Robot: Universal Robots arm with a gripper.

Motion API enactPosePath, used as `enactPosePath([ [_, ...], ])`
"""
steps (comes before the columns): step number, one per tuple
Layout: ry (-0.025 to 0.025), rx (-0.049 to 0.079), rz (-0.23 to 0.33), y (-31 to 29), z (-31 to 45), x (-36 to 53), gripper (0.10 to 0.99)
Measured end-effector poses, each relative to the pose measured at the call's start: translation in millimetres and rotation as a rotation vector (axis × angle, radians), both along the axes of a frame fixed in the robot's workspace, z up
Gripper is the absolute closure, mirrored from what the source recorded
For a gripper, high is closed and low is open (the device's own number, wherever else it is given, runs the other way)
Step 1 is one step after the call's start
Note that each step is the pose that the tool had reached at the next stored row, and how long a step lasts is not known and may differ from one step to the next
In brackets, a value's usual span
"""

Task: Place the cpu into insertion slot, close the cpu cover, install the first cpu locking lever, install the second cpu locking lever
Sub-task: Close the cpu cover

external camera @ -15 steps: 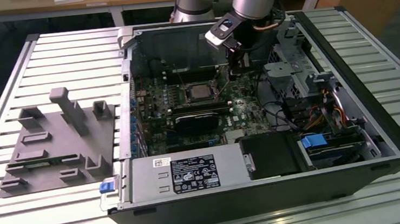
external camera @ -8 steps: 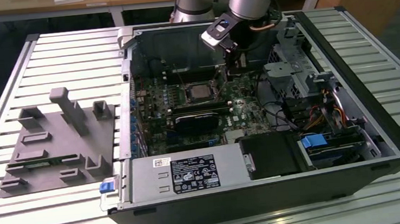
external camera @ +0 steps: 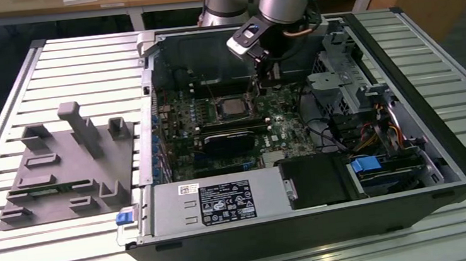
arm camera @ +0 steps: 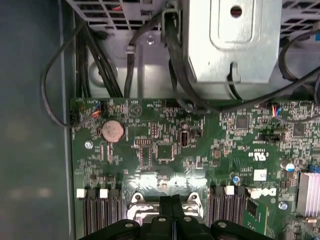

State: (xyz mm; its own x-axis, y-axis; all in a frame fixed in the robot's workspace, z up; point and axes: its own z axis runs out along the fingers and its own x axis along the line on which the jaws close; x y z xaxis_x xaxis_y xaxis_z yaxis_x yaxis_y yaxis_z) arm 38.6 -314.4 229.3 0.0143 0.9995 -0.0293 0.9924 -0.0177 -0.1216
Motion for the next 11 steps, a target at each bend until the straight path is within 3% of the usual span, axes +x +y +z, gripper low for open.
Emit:
enactPosePath([
  [11, -0.0063, 0.003, 0.001, 0.0, 0.0, -14.1, 0.984],
])
